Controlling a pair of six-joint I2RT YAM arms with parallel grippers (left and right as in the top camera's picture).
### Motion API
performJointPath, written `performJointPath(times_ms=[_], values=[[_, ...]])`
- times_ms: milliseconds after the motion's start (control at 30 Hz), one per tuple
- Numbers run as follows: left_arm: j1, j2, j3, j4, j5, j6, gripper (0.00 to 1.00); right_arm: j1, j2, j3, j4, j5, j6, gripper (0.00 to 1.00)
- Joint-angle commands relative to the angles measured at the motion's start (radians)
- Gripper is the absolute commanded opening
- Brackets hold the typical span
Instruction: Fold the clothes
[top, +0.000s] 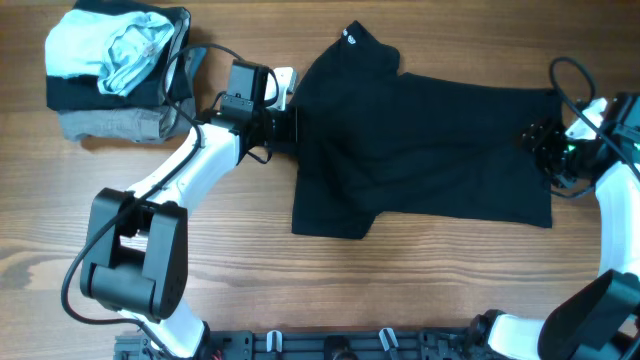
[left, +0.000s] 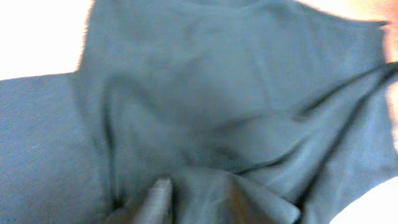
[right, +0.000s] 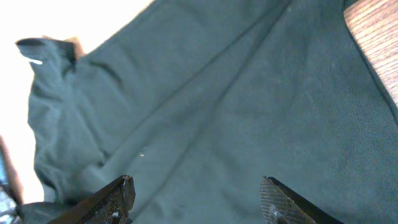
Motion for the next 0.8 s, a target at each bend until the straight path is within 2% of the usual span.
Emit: performJointPath(times_ms=[0, 100, 167, 267, 333, 500, 567, 667, 767], values=[[0.003, -0.008, 0.010, -0.062, -0.039, -0.013, 0.76, 0.005, 0.047, 0.002, -0.002, 0.066, 0.016, 0.70], [0.004, -0.045, 0.010, -0.174, 0.046, -0.013, 0.80, 0.005, 0.054, 0.002, -0.002, 0.066, 0.017, 0.70], [-0.002, -0.068, 0.010, -0.313, 0.054, -0.013, 0.79, 0.005, 0.053, 0.002, -0.002, 0.066, 0.016, 0.70], [-0.031, -0.064, 0.002, -0.518, 0.053, 0.065, 0.65, 0.005, 0.053, 0.002, -0.005, 0.085, 0.016, 0.70], [-0.057, -0.063, -0.018, -0.576, 0.053, 0.117, 0.67, 0.005, 0.053, 0.002, -0.004, 0.088, 0.017, 0.70], [-0.142, -0.063, -0.097, -0.596, 0.049, 0.123, 0.67, 0.005, 0.053, 0.002, -0.007, 0.088, 0.016, 0.70], [-0.178, -0.063, -0.132, -0.588, -0.001, 0.122, 0.65, 0.005, 0.053, 0.002, -0.014, 0.088, 0.016, 0.70], [-0.216, -0.063, -0.192, -0.509, -0.141, 0.111, 0.64, 0.005, 0.053, 0.002, -0.015, 0.088, 0.016, 0.70], [-0.223, -0.063, -0.235, -0.421, -0.165, 0.079, 0.65, 0.005, 0.053, 0.002, -0.017, 0.088, 0.016, 0.70]])
